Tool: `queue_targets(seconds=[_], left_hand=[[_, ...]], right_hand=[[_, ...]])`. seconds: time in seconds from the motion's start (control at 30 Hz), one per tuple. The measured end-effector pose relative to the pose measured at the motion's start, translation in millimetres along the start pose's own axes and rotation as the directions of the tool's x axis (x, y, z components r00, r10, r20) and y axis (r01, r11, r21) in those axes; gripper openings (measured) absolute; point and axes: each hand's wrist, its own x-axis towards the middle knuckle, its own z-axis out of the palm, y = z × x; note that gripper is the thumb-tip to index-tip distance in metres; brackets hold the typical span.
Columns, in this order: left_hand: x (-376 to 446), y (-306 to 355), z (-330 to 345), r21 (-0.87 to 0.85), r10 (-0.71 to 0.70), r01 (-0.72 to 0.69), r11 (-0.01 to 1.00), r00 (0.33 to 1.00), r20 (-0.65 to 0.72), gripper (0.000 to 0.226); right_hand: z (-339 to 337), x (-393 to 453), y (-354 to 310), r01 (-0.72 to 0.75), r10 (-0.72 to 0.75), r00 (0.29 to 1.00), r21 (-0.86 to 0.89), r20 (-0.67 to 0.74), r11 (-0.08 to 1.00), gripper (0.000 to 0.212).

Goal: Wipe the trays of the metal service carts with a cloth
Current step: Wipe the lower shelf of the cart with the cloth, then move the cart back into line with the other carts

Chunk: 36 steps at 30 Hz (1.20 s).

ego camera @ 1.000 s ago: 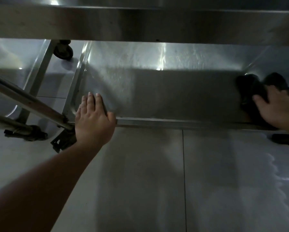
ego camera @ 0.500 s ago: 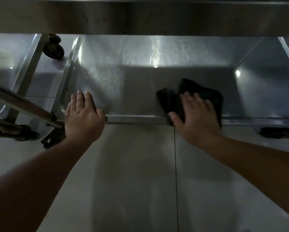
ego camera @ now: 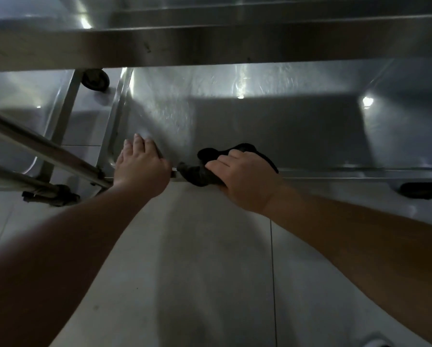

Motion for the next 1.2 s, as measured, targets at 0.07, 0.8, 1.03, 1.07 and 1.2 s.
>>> queue_targets(seconds=[0.07,0.8,1.03,1.07,1.2], left_hand=[[-6,11,-13,0.009,0.047,-0.047,0.999,0.999,0.015,0.071],[-331,4,-254,-0.14,0.049,0.054,0.989,0.768,0.638,0.053],[-372,-57,-405,-0.165,0.028,0.105,0.981,0.759,0.651,0.053],[-376,-68,-423,-0.164,0.017,0.116,0.98,0.766,0.643,0.052],[-392,-129,-504,-0.185,-0.065,0.209,0.96,0.812,0.58,0.052]], right_hand=[[-10,-5,-10,-0.122,0.118,0.992,0.098,0.044,0.988,0.033],[-296,-104,-217,-0.515,0.344,0.477,-0.06,0.809,0.855,0.011],[-438,-9,-283,-0.348,0.202,0.495,-0.02,0.845,0.937,0.015],[-455,4,-292,-0.318,0.195,0.501,-0.03,0.843,0.948,0.015],[-524,71,-347,-0.276,0.203,0.597,-0.039,0.776,0.96,0.019]])
